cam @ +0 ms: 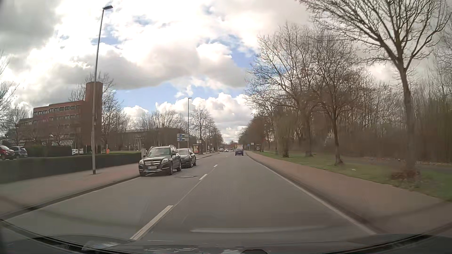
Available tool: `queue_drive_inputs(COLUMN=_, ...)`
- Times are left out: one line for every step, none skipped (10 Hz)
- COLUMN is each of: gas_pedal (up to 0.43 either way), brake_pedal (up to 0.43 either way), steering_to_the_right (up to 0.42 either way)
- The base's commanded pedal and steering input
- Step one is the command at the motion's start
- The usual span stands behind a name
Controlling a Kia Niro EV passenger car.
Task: Follow the waypoints while adhering to traffic rules and regulations
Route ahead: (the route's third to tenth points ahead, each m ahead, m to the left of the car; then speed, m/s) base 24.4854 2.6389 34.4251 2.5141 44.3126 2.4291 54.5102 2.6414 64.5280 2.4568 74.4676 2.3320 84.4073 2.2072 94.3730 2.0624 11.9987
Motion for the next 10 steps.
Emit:
queue_drive_inputs(gas_pedal=0.197, brake_pedal=0.0, steering_to_the_right=0.005)
queue_drive_inputs(gas_pedal=0.197, brake_pedal=0.0, steering_to_the_right=0.005)
queue_drive_inputs(gas_pedal=0.209, brake_pedal=0.0, steering_to_the_right=0.005)
queue_drive_inputs(gas_pedal=0.209, brake_pedal=0.0, steering_to_the_right=0.005)
queue_drive_inputs(gas_pedal=0.209, brake_pedal=0.0, steering_to_the_right=0.005)
queue_drive_inputs(gas_pedal=0.209, brake_pedal=0.0, steering_to_the_right=0.005)
queue_drive_inputs(gas_pedal=0.209, brake_pedal=0.0, steering_to_the_right=0.005)
queue_drive_inputs(gas_pedal=0.209, brake_pedal=0.0, steering_to_the_right=0.005)
queue_drive_inputs(gas_pedal=0.197, brake_pedal=0.0, steering_to_the_right=0.005)
queue_drive_inputs(gas_pedal=0.197, brake_pedal=0.0, steering_to_the_right=0.005)
